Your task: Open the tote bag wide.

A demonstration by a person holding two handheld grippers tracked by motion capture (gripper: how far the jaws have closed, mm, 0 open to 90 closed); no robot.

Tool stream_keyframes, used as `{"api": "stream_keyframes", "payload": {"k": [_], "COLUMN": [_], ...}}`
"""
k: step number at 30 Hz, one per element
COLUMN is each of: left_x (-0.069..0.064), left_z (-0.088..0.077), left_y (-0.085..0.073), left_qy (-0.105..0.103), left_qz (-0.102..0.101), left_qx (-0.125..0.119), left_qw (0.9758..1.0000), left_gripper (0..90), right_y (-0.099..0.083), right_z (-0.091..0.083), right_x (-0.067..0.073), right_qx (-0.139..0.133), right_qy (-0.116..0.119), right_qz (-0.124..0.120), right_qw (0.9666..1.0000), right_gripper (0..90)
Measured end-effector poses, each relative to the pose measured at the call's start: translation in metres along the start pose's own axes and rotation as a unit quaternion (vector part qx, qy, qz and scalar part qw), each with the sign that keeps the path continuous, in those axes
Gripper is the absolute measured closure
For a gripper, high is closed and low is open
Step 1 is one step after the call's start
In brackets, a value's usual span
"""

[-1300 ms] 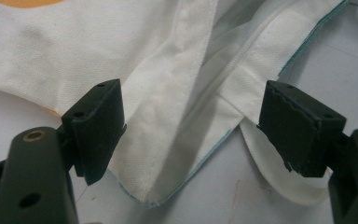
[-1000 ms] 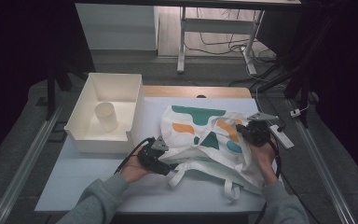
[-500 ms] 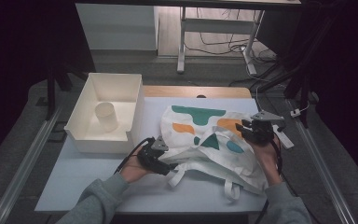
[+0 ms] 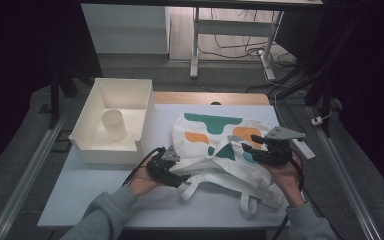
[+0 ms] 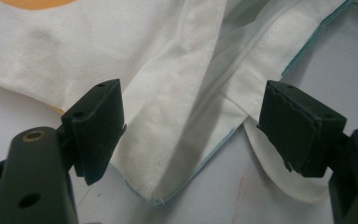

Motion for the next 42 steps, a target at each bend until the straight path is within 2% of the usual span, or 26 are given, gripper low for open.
{"api": "stream_keyframes", "payload": {"k": [6,10,13,17,21,24,27,28,29,34,38,42], "left_x": [0.001,0.001,0.001,0.001,0.002,0.002,0.002,0.002,0.002,0.002,0.002,0.002], "left_z": [0.000,0.000,0.000,0.000,-0.001,-0.001,-0.001,-0.001,-0.001,0.001,0.001,0.001], "left_y": [0.000,0.000,0.000,0.000,0.000,0.000,0.000,0.000,0.000,0.000,-0.001,-0.001], "left_qy": [0.000,0.000,0.000,0.000,0.000,0.001,0.001,0.001,0.001,0.000,0.000,0.000], "left_qz": [0.001,0.001,0.001,-0.001,-0.001,-0.002,-0.001,-0.001,0.000,-0.001,-0.001,-0.001], "left_qx": [0.001,0.001,0.001,0.000,-0.001,-0.002,-0.002,-0.002,0.000,0.002,0.002,0.002], "left_qw": [1.0000,1.0000,1.0000,1.0000,1.0000,1.0000,1.0000,1.0000,1.0000,1.0000,1.0000,1.0000], "left_gripper": [22.5,22.5,22.5,22.5,22.5,22.6,22.6,22.6,22.6,22.5,22.5,22.4], "right_y": [-0.005,-0.011,-0.013,-0.010,-0.010,-0.012,-0.017,-0.017,-0.021,-0.028,-0.031,-0.034], "right_z": [-0.007,-0.004,-0.002,-0.001,0.001,0.007,0.017,0.017,0.024,0.036,0.040,0.044], "right_x": [0.023,0.041,0.053,0.069,0.087,0.101,0.115,0.115,0.121,0.127,0.124,0.117], "right_qx": [-0.004,0.007,0.014,0.013,0.018,0.026,0.046,0.046,0.061,0.084,0.096,0.108], "right_qy": [0.031,0.045,0.055,0.080,0.097,0.122,0.133,0.133,0.139,0.142,0.120,0.105], "right_qz": [-0.013,-0.029,-0.042,-0.051,-0.069,-0.073,-0.091,-0.091,-0.098,-0.101,-0.106,-0.099], "right_qw": [0.9994,0.9986,0.9975,0.9954,0.9927,0.9895,0.9859,0.9859,0.9835,0.9812,0.9825,0.9836], "right_gripper": [49.8,49.7,49.7,49.7,49.7,50.0,50.0,50.0,50.0,49.9,49.0,48.0]}}
Point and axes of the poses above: each handheld gripper's, and its own axes: z roughly forward along the jaws, y roughly out of its top, x roughly to its left, the point moved 4 cm from there along z, roughly forward along the jaws, and after that the axes turned 13 degrees about x, right-handed, at the moved point
